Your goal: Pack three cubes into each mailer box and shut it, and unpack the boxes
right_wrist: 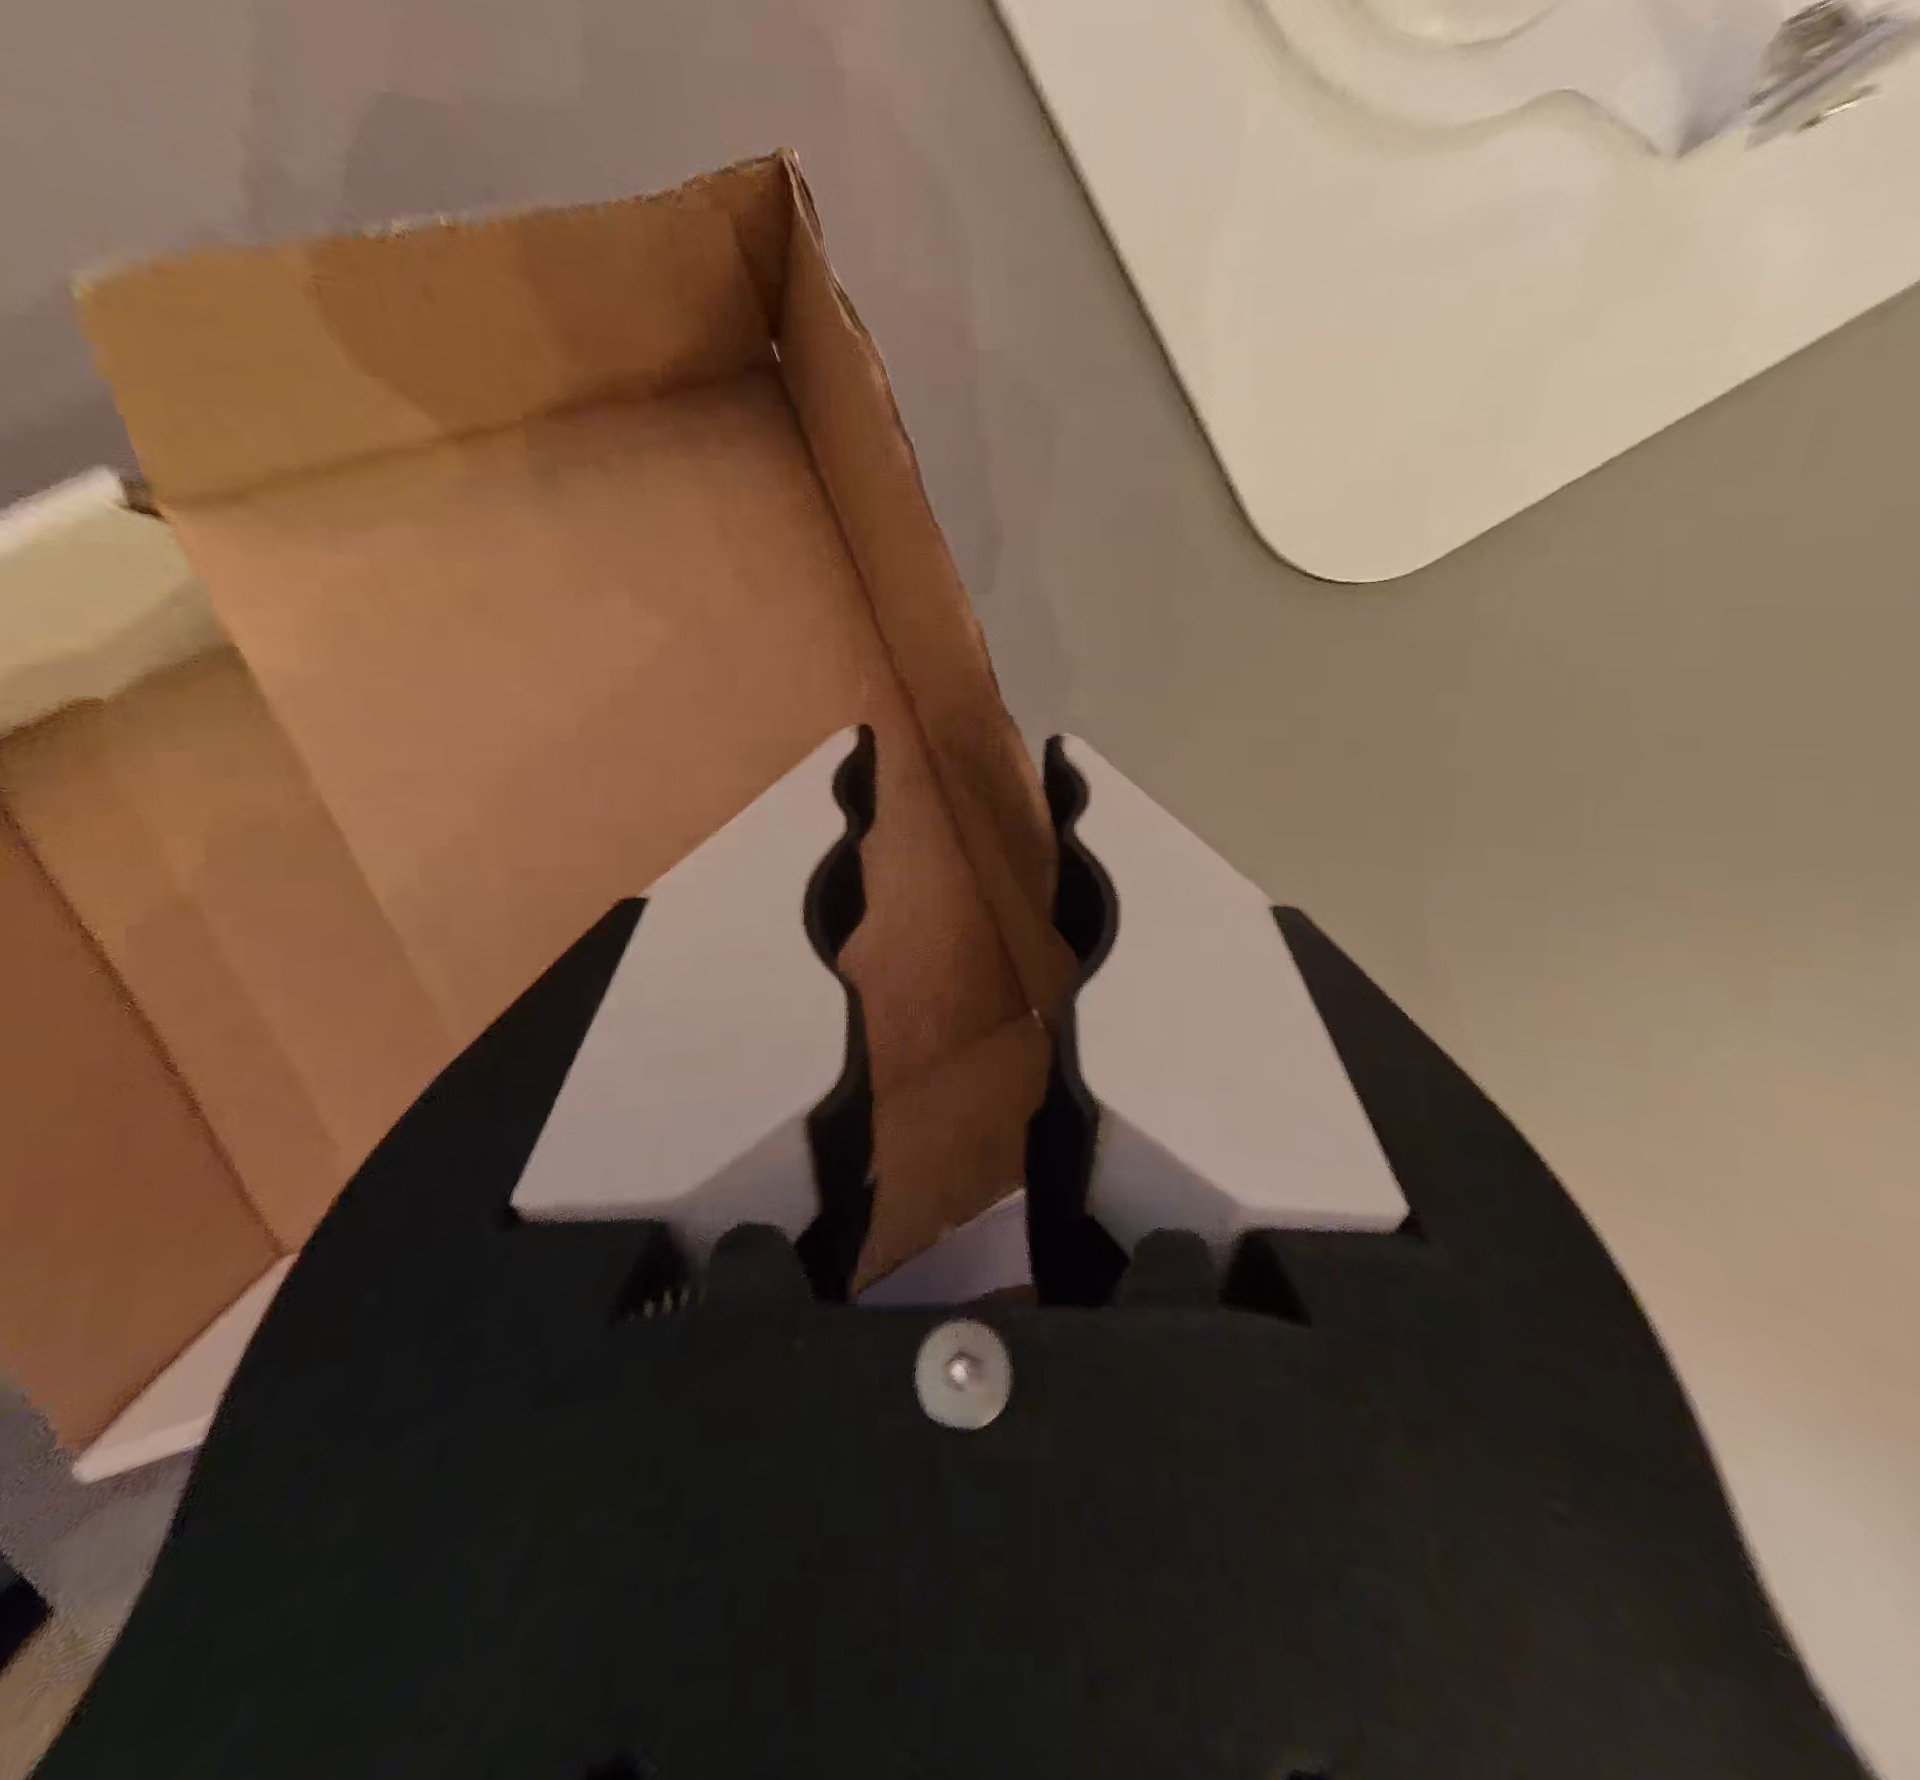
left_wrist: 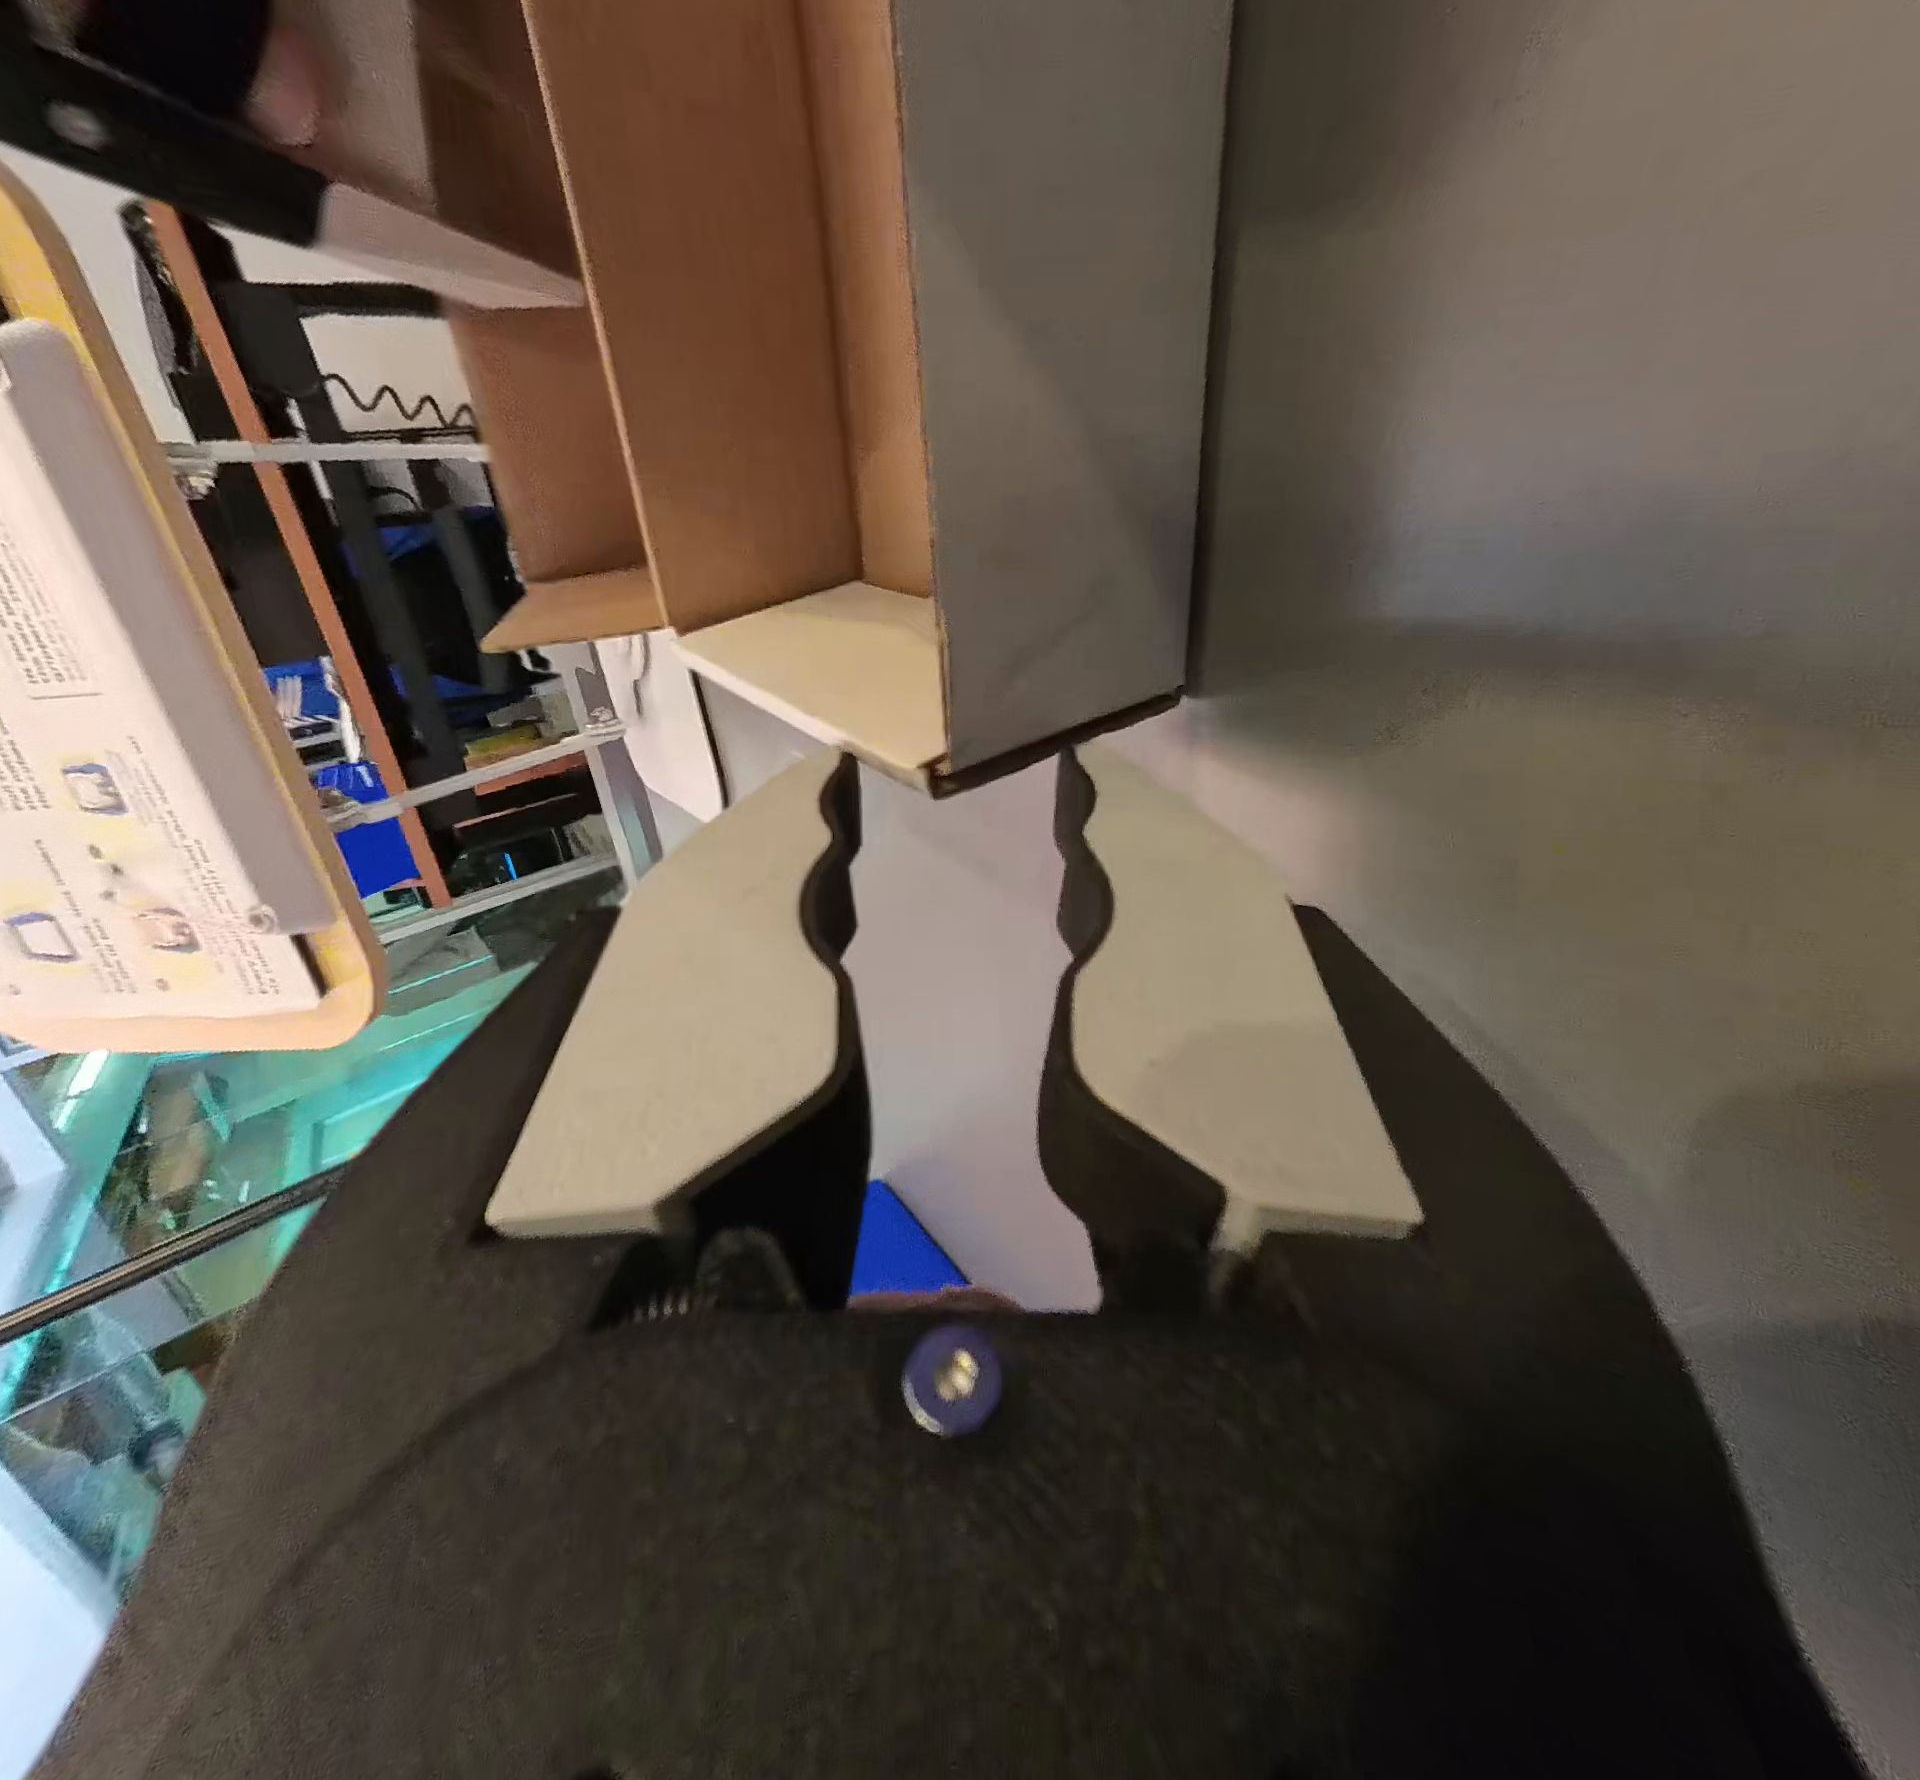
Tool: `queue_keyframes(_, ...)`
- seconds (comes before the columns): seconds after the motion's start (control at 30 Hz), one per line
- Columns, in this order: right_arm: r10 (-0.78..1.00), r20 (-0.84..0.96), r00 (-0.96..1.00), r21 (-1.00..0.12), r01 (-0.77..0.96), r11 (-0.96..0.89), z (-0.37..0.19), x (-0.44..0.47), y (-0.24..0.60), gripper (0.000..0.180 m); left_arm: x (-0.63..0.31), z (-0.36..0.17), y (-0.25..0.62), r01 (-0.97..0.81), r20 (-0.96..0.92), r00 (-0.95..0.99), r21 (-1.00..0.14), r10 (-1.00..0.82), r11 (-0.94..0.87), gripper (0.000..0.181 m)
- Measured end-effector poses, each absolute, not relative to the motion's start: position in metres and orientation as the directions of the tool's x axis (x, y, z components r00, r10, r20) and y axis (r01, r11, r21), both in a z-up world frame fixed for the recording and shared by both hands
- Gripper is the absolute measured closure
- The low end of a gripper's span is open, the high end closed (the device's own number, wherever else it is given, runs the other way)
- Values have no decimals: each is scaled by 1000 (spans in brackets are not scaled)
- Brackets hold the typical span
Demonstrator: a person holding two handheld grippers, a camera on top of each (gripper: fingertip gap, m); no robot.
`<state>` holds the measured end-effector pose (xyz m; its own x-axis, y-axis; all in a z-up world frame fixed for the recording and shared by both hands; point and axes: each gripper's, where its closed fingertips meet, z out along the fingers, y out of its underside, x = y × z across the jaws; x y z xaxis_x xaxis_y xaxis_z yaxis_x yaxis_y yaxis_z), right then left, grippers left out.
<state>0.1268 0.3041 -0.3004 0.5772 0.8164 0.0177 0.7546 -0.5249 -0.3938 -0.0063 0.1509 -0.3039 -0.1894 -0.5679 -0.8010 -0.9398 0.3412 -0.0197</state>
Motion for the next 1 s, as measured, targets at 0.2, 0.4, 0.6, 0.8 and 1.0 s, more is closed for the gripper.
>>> queue_keyframes(0.2,807,0,590,-625,630,-461,-214,107,281,94,-5,-304,151,-949,-778,-175,-32,-604,315,148)
queue_keyframes(0.4,727,136,672,-659,610,-440,-149,140,201,98,-6,-306,149,-956,-752,-161,-43,-639,292,155)
queue_keyframes(0.6,576,-27,817,-470,498,-729,-253,174,180,112,-1,-314,143,-951,-728,-186,-35,-660,307,157)
queue_keyframes(0.8,606,-160,779,-493,469,-733,-307,150,212,160,-2,-314,145,-957,-707,-152,-69,-690,281,156)
queue_keyframes(1.0,652,-195,733,-546,471,-693,-306,135,215,169,-15,-306,148,-967,-689,-97,-104,-718,231,153)
